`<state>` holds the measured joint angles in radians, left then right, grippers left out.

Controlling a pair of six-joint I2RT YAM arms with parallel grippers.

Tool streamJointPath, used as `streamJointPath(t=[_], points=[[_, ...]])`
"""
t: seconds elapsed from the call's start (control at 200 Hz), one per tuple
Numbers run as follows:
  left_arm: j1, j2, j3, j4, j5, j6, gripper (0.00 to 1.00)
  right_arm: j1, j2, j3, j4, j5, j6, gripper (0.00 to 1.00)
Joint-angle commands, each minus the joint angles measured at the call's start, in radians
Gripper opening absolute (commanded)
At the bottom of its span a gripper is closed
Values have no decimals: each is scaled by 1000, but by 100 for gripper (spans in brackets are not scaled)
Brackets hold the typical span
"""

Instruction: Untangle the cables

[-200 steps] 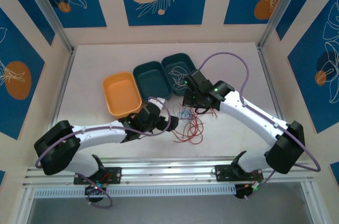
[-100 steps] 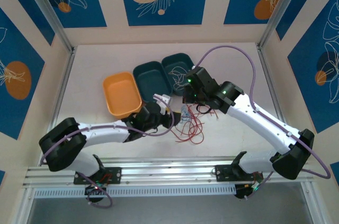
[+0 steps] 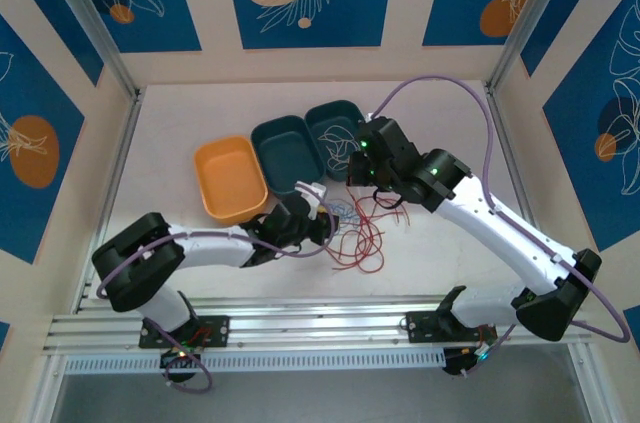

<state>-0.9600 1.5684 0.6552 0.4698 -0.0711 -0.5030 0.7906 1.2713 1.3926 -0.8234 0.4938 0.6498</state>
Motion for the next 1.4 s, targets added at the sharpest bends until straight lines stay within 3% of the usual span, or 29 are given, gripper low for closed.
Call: streamJointPath(t=[0.0, 0.245, 0.46, 0.73, 0.945, 1.11, 1.395], points=[[-3, 30, 41, 25, 26, -11, 30, -5, -33, 57, 1, 21, -43, 0], [-3, 48, 48, 28, 39, -17, 31, -8, -33, 166, -18, 21, -127, 0], [-3, 53, 47, 29, 36, -16, 37, -8, -19, 262, -29, -5, -199, 0], [-3, 54, 44, 28, 41, -24, 57, -5, 12, 349, -44, 2, -261, 0], [-3, 51, 45, 23, 38, -26, 85, -3, 50, 429, -79, -3, -291, 0], [-3, 47, 40, 20, 30, -29, 100, 4, 91, 513, -115, 1, -326, 0], [-3, 38, 40, 3, 25, -29, 100, 16, 141, 667, -159, 43, -395, 0]])
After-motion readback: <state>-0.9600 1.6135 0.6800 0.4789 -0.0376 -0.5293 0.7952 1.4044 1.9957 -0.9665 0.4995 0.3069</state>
